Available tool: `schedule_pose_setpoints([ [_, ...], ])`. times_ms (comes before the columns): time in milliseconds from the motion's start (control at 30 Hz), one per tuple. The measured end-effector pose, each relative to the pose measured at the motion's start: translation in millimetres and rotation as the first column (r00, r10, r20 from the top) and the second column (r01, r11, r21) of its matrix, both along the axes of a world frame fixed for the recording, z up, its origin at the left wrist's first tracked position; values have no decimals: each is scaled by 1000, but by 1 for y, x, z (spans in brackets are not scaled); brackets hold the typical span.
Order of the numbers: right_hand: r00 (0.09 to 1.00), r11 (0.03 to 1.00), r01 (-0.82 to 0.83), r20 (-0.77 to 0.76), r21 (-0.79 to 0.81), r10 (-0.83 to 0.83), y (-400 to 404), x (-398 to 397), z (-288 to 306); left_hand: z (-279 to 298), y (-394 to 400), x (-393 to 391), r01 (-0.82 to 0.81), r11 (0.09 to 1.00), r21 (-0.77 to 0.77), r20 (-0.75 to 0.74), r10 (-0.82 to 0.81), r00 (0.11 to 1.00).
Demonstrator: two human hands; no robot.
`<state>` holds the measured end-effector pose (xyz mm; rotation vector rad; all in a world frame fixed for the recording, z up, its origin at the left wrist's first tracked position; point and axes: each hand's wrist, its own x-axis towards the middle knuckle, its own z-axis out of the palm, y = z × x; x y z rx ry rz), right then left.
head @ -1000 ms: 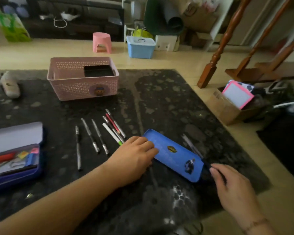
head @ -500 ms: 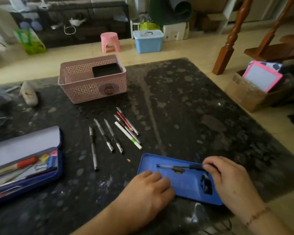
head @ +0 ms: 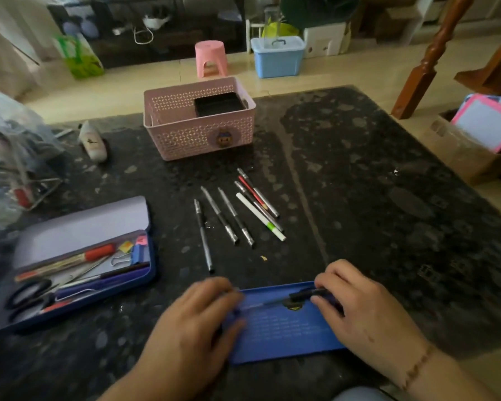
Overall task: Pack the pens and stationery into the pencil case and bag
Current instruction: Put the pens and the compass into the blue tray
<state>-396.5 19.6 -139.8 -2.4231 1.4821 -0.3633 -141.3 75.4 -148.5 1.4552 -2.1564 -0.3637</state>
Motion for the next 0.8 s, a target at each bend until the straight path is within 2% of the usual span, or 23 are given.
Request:
schedule_pose_setpoints([
  [100, 996, 997, -75, -43, -5, 75, -2, 16, -2, 0, 0, 17, -126, 982, 137, -39, 133, 990],
  [433, 978, 976, -208, -29, -67, 207, -13, 56, -5, 4, 0, 44, -134, 968, 213, 78, 120, 990],
  [567, 941, 936, -333, -111, -116, 321, -17, 76, -6, 10, 8, 60, -199, 944, 264, 85, 183, 979],
  [667, 942, 935, -325, -137, -143, 307, -19, 81, -8, 14, 13, 57, -241, 926, 290, 45, 238, 970],
  [800, 961, 953, -255, -150, -163, 231, -21, 76, -7, 12, 3, 55, -214, 929, 301, 99, 193, 976],
])
